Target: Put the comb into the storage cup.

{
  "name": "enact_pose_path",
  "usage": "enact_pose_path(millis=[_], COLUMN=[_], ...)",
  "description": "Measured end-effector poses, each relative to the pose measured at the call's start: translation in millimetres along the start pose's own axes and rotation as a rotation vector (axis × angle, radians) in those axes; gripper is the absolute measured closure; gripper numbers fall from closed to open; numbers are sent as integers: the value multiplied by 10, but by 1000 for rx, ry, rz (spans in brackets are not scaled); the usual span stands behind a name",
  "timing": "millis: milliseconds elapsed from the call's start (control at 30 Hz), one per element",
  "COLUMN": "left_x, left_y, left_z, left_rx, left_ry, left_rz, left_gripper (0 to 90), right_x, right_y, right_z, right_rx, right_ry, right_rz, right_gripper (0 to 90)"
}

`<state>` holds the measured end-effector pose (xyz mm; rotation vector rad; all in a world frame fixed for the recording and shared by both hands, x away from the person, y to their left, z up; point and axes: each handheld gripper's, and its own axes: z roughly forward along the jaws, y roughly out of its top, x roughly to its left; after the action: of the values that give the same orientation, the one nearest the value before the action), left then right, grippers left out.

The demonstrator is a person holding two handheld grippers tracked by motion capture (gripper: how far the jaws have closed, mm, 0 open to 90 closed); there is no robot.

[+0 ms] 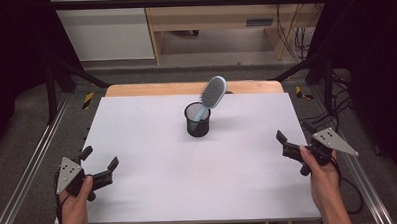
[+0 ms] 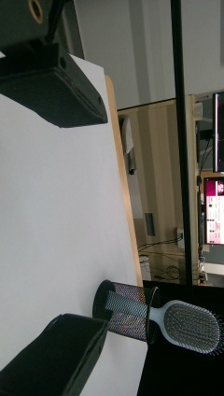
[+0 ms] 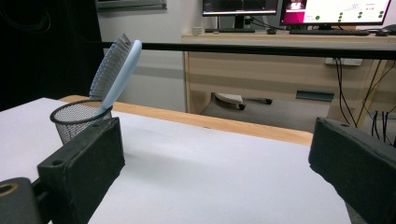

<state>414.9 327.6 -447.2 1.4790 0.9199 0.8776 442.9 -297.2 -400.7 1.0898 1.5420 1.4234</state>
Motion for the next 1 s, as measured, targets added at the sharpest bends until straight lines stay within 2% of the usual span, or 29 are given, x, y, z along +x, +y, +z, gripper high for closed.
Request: enact_pose_path(millis=[300,700,833,1000], left_x=[-5,-21,-23,-27], left_y=[-3,-12,-14,-15], left_z=[7,22,25,29], left_rx=[2,8,10,8], left_ry=[-5,-15,-18,-22], left_rz=[0,0,2,0], left_gripper=[31,31,31,31], right_x=[12,64,96,123], right_y=[-142,-262,-305,-360], right_z=[-34,-17,-2,3], right_rx=[8,16,26,32], right_ry=[6,17,22,25], right_rz=[6,-17,-39,-35], right_gripper=[38,39,37,35])
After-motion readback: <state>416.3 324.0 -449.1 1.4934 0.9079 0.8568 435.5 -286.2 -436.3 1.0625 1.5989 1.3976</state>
